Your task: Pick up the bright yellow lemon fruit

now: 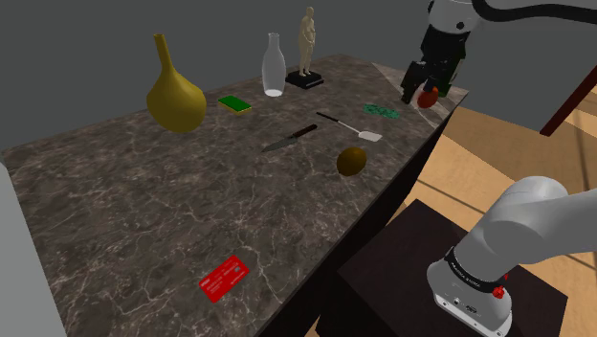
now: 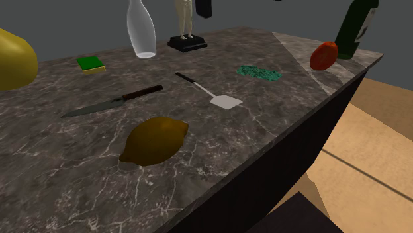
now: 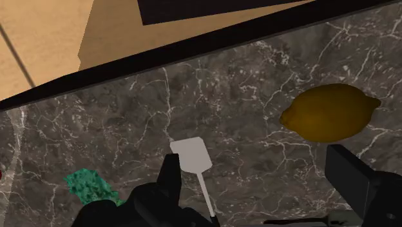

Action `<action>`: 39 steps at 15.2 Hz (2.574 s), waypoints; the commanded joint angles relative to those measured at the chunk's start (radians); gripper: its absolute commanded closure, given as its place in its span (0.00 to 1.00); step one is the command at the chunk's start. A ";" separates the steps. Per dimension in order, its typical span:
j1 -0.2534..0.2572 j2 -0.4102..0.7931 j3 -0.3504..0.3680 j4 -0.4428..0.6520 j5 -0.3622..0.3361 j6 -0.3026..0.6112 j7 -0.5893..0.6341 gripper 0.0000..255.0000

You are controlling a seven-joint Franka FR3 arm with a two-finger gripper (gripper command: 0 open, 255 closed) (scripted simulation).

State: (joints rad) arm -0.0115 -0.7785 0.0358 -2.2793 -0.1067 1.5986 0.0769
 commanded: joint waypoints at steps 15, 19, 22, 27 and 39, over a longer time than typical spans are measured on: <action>-0.246 0.517 0.347 0.104 0.152 0.039 1.128 0.00; -0.259 0.584 0.359 0.101 0.160 0.078 1.233 0.00; -0.258 0.597 0.362 0.072 0.158 0.119 1.236 0.00; -0.258 0.606 0.364 0.045 0.156 0.155 1.238 1.00; -0.258 0.595 0.361 0.076 0.158 0.113 1.236 1.00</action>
State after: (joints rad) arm -0.2707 -0.1822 0.3962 -2.2131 0.0504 1.7234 1.3110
